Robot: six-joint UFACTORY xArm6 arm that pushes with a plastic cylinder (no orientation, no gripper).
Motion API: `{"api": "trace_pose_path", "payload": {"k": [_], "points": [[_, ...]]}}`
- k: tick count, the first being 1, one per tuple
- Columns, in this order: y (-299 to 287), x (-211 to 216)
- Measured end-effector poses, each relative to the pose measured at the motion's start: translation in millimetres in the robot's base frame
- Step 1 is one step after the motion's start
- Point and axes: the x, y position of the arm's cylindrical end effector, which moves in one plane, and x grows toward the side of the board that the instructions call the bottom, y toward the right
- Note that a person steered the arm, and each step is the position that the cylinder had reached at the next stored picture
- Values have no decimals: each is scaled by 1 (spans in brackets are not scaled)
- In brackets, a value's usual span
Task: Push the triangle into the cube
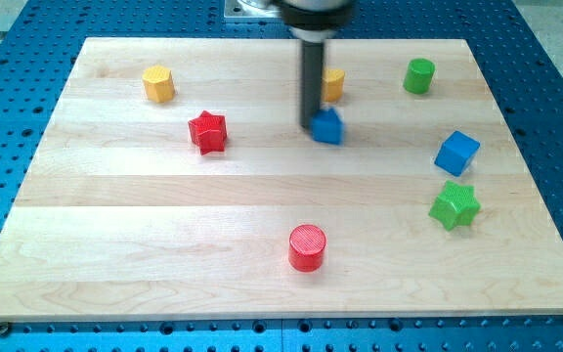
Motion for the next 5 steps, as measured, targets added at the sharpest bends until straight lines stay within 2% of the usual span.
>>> {"api": "trace_pose_path", "payload": {"k": [1,2,3,5], "points": [[74,35],[2,56],[34,113],[83,77]]}}
